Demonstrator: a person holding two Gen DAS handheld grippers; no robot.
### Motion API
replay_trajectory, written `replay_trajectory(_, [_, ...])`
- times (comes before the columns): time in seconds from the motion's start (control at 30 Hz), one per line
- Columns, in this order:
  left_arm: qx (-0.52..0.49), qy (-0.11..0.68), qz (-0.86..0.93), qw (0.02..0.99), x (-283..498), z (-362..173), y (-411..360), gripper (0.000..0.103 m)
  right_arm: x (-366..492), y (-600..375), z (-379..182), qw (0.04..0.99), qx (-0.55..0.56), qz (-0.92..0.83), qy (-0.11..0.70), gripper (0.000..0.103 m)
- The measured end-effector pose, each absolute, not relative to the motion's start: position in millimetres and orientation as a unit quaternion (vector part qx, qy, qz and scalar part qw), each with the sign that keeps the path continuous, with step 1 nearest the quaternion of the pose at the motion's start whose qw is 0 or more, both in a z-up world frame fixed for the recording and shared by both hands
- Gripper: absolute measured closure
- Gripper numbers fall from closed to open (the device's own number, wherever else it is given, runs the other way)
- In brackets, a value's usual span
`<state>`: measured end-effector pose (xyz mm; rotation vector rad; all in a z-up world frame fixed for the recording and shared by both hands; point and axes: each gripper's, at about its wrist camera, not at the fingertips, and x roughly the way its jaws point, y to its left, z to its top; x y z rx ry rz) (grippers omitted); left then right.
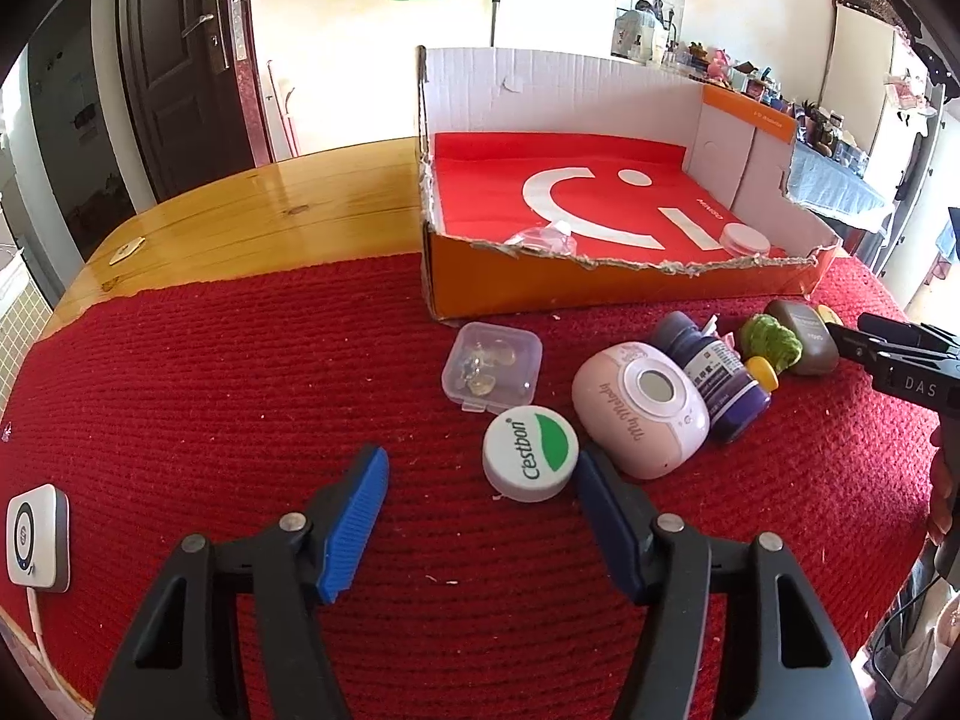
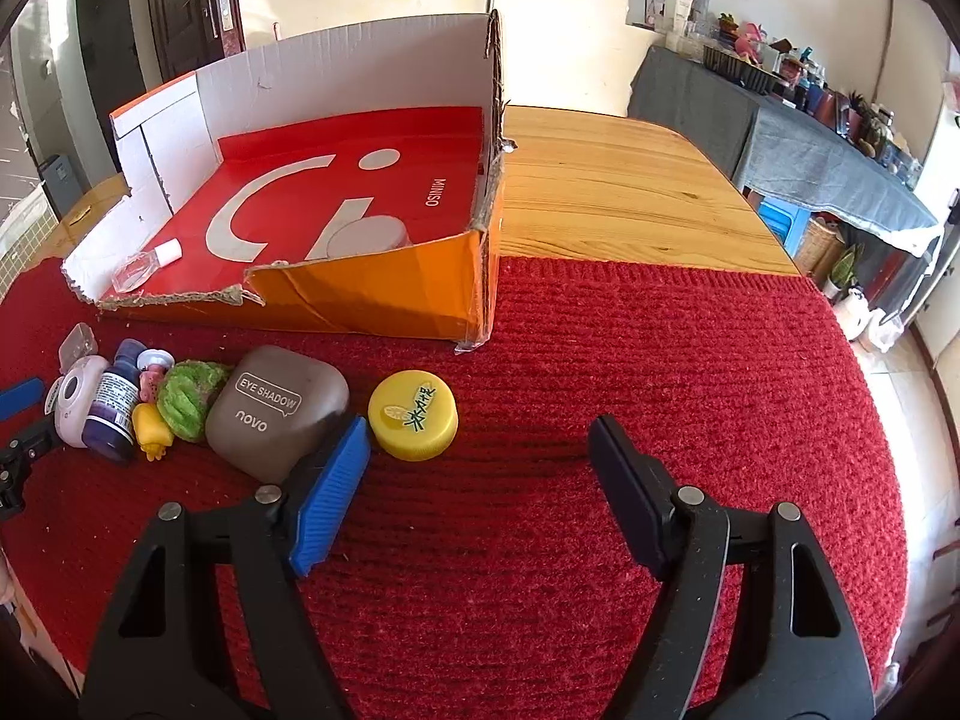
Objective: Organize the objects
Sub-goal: 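Grasp the white Cestbon cap with the left gripper while the right grasps the yellow jar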
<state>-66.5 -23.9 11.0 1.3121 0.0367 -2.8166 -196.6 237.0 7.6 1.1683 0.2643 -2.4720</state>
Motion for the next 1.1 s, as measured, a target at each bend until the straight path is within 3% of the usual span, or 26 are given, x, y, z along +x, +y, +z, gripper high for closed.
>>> replay_trajectory(0.17, [0.420, 0.023, -0.907, 0.002, -66.3, 12.3, -21.8, 0.055, -200.9, 232.8, 6.5, 0.206, 0.424, -0.877, 0.094, 0.044])
replay_trajectory(0.27, [0.417, 0.027, -0.908, -0.003, -64.4, 12.7, -21.0, 0.070, -199.6, 231.2, 7.6, 0.217, 0.421, -0.876, 0.091, 0.060])
replay_trajectory(0.37, [0.416, 0.032, -0.909, -0.008, -61.5, 13.9, -19.4, 0.070, -197.0, 228.2, 8.7, 0.232, 0.418, -0.874, 0.090, 0.075])
replay_trajectory(1.1, [0.376, 0.032, -0.926, -0.016, -35.2, 43.7, -15.4, 0.070, -159.9, 232.2, 49.8, 0.256, 0.364, -0.892, 0.081, 0.075])
